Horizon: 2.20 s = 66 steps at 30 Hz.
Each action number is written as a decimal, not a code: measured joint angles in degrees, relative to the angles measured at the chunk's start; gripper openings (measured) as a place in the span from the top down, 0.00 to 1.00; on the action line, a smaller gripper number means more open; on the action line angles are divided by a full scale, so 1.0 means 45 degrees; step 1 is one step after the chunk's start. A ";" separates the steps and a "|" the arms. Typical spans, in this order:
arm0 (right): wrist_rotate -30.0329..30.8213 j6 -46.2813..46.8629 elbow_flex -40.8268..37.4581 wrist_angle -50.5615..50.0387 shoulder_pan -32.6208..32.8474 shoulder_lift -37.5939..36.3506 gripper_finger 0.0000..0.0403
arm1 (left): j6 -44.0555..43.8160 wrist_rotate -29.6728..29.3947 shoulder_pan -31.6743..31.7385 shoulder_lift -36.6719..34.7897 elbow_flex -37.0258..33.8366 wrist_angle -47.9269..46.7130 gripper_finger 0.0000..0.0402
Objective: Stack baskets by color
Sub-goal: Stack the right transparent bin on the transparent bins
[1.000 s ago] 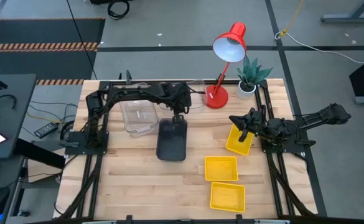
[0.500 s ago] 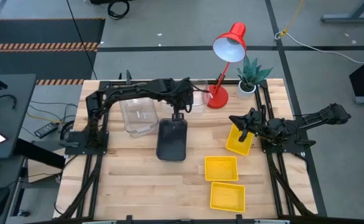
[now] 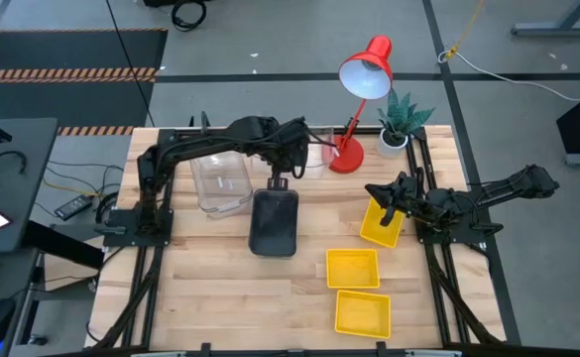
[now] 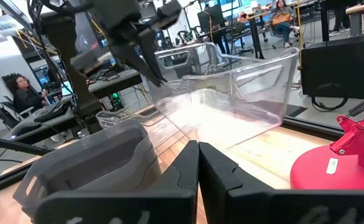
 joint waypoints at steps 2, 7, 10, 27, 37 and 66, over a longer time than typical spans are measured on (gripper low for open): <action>0.0000 0.0005 0.0000 0.0000 0.0002 0.0000 0.97 | 0.0057 -0.0001 -0.0153 0.0000 0.0327 -0.0405 0.99; 0.0000 0.0000 0.0000 0.0002 0.0000 0.0000 0.97 | 0.0353 -0.0446 -0.0598 -0.0107 0.0570 -0.0821 0.99; 0.0001 0.0004 -0.0001 0.0000 0.0002 0.0000 0.97 | 0.0332 -0.0694 -0.0808 -0.0326 0.0567 -0.0917 0.99; -0.0002 0.0003 0.0000 0.0059 0.0001 -0.0005 0.97 | 0.0998 -0.1612 -0.1732 -0.3077 0.0570 -0.3413 0.99; 0.0000 0.0000 0.0000 0.0107 -0.0003 -0.0005 0.97 | 0.2610 -0.2454 -0.2234 -0.5938 -0.1739 -0.3969 0.99; -0.0003 0.0000 0.0000 0.0498 0.0002 0.0000 0.97 | 0.8671 -0.3495 -0.2191 -1.0715 -0.6415 -0.5575 0.99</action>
